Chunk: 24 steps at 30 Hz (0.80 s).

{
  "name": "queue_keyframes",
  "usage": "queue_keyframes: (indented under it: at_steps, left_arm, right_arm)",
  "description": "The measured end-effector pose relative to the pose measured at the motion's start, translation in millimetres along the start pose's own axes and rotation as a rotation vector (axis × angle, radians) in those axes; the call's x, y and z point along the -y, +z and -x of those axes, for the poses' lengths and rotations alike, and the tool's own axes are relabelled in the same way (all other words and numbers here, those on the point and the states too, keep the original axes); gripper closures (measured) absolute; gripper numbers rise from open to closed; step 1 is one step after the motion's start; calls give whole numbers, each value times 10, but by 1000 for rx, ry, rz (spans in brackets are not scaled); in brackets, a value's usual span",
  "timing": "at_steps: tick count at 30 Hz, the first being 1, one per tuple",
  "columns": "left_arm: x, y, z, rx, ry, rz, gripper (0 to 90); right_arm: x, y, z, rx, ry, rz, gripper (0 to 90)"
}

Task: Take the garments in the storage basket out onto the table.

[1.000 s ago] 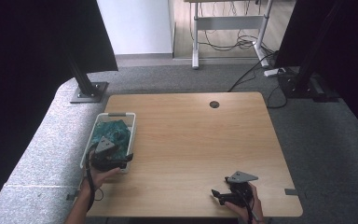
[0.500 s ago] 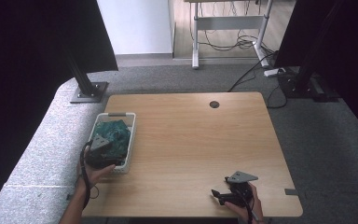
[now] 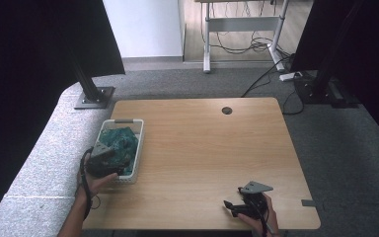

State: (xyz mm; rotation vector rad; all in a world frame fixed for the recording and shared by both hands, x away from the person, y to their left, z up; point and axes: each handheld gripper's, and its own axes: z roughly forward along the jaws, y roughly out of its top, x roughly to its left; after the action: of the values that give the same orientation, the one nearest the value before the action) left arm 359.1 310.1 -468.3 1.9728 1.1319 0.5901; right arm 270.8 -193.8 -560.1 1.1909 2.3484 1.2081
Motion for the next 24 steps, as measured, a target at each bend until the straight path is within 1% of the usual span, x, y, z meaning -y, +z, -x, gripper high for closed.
queue_keyframes:
  at_steps: [7, 12, 19, 24]
  left_arm:
    - [-1, -2, -57, -5, -1, 1, 191]
    - [13, -3, -105, -3, -10, 5, 181]
    - [44, -14, -177, -21, -20, -1, 169]
    - [46, 20, -203, -26, -28, -7, 158]
  right_arm:
    - [-1, 2, -8, 10, 0, -2, 198]
    - [-1, 3, -14, 21, -1, -3, 198]
    - [8, -1, -34, 38, -1, -4, 197]
    - [34, -14, -42, 39, -2, 7, 198]
